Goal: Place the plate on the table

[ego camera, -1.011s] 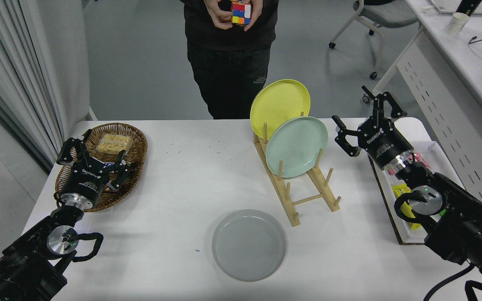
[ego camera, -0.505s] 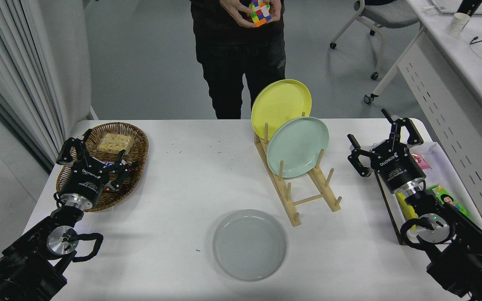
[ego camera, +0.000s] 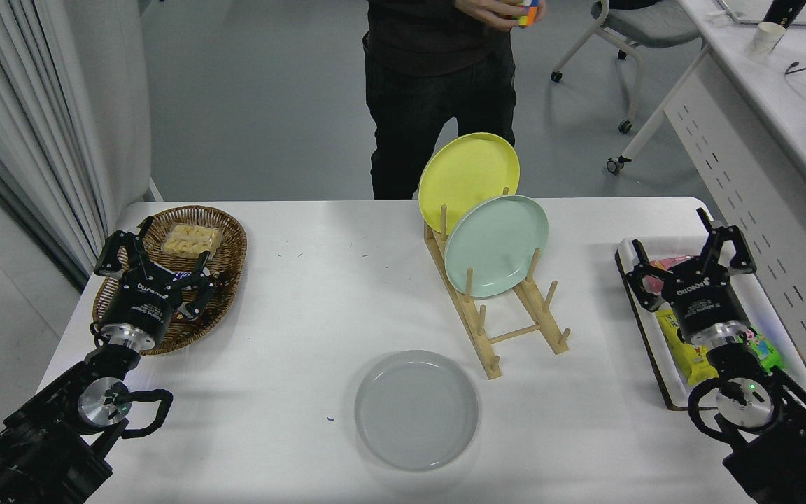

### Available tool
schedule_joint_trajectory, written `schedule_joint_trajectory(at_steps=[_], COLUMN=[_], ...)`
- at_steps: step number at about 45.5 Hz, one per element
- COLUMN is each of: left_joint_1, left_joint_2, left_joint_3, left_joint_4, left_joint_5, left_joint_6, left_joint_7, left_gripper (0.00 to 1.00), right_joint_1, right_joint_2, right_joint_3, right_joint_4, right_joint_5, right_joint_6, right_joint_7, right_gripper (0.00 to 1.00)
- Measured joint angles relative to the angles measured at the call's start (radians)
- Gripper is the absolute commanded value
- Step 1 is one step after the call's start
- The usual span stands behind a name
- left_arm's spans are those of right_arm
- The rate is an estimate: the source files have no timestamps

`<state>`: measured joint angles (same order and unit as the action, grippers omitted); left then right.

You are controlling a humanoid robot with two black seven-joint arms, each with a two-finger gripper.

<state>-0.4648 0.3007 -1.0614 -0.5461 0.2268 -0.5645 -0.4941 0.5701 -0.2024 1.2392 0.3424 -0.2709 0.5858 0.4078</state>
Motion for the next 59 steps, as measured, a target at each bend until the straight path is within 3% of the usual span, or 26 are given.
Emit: schedule_joint_trajectory(at_steps=[30,59], left_joint_1=[0.0,0.0], left_joint_2=[0.0,0.0], left_joint_3=[0.0,0.0], left_joint_4=[0.0,0.0], left_joint_5=[0.0,0.0], left_joint_6=[0.0,0.0], left_joint_7=[0.0,0.0], left_gripper=[0.98,0.98], right_joint_1=[0.099,0.077], right_joint_2=[0.036,0.05], right_joint_3=[-0.125,-0.155], right_joint_4=[-0.072,0.01], right_joint_5=[0.07,0.074], right_joint_6=[-0.133,-0.076], right_joint_7=[-0.138,-0.144], right_gripper=[0.99,0.99])
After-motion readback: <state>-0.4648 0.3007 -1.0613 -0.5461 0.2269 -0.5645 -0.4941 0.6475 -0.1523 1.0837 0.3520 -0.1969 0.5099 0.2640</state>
